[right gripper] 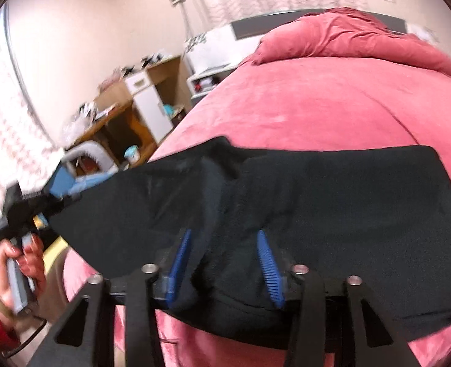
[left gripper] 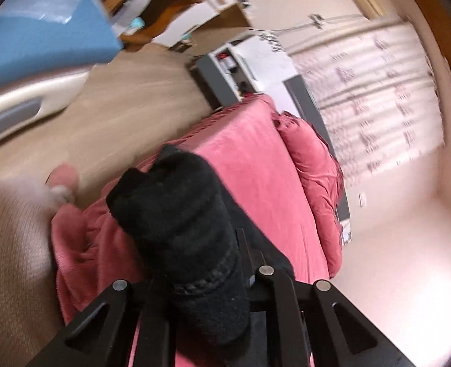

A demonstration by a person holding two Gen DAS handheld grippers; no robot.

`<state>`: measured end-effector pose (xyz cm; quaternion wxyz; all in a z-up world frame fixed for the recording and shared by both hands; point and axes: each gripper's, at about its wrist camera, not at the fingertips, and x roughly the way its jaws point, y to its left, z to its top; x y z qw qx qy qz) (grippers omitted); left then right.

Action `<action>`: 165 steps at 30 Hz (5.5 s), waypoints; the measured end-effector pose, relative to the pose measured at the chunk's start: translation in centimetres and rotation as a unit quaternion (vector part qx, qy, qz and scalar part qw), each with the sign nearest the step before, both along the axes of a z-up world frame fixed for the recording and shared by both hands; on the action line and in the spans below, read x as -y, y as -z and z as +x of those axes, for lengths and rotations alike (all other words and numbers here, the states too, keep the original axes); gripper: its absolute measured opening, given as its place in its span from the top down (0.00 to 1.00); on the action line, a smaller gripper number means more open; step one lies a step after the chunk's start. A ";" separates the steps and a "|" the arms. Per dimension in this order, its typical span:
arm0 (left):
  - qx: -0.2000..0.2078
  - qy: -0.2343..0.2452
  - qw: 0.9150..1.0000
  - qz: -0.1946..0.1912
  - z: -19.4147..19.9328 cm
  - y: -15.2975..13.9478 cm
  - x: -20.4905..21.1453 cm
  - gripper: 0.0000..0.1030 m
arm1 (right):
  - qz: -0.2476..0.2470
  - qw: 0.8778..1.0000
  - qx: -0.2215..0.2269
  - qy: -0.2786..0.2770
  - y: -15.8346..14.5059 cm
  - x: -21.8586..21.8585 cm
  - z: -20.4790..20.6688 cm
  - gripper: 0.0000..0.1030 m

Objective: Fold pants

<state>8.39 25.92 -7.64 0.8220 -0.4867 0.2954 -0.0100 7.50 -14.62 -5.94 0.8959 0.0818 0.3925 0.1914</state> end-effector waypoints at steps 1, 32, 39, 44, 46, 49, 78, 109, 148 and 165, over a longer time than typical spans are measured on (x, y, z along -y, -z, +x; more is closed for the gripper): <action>0.007 0.005 1.000 0.004 0.1 -0.6 0.4 0.87 | -0.008 1.000 -0.014 0.001 0.6 -0.2 0.2 0.75; 0.205 0.374 0.873 0.238 2.2 -14.9 28.5 0.88 | 0.141 0.970 -0.054 0.191 -0.3 13.6 -0.5 0.59; 0.187 0.432 0.850 0.236 2.6 -12.7 34.1 0.88 | 0.139 0.961 -0.039 0.236 -1.3 18.0 -2.3 0.59; 0.161 0.461 0.836 0.252 3.8 -10.1 37.0 0.88 | 0.127 0.954 -0.044 0.269 -1.4 20.5 -3.4 0.59; 0.154 0.467 0.830 0.265 4.1 -9.4 38.1 0.88 | 0.136 0.948 -0.044 0.284 -1.5 21.9 -3.9 0.59; 0.145 0.474 0.822 0.282 4.6 -7.6 40.0 0.87 | 0.146 0.939 -0.043 0.309 -1.6 23.4 -4.4 0.59; 0.160 0.557 0.753 0.313 -1.2 -6.0 44.2 0.55 | 0.106 0.939 -0.022 0.326 -3.4 24.2 -4.9 0.58; -0.019 0.359 0.866 0.349 8.8 -3.7 31.3 0.55 | 0.084 0.985 -0.046 0.143 -8.5 17.3 -2.2 0.91; 0.006 0.385 0.855 0.347 2.1 -3.8 30.2 0.55 | 0.191 0.939 -0.152 0.242 -1.8 20.9 -7.6 0.51; -0.008 0.383 0.852 0.358 2.7 -3.5 30.4 0.55 | 0.074 0.968 -0.111 0.212 -4.8 18.6 -4.8 0.92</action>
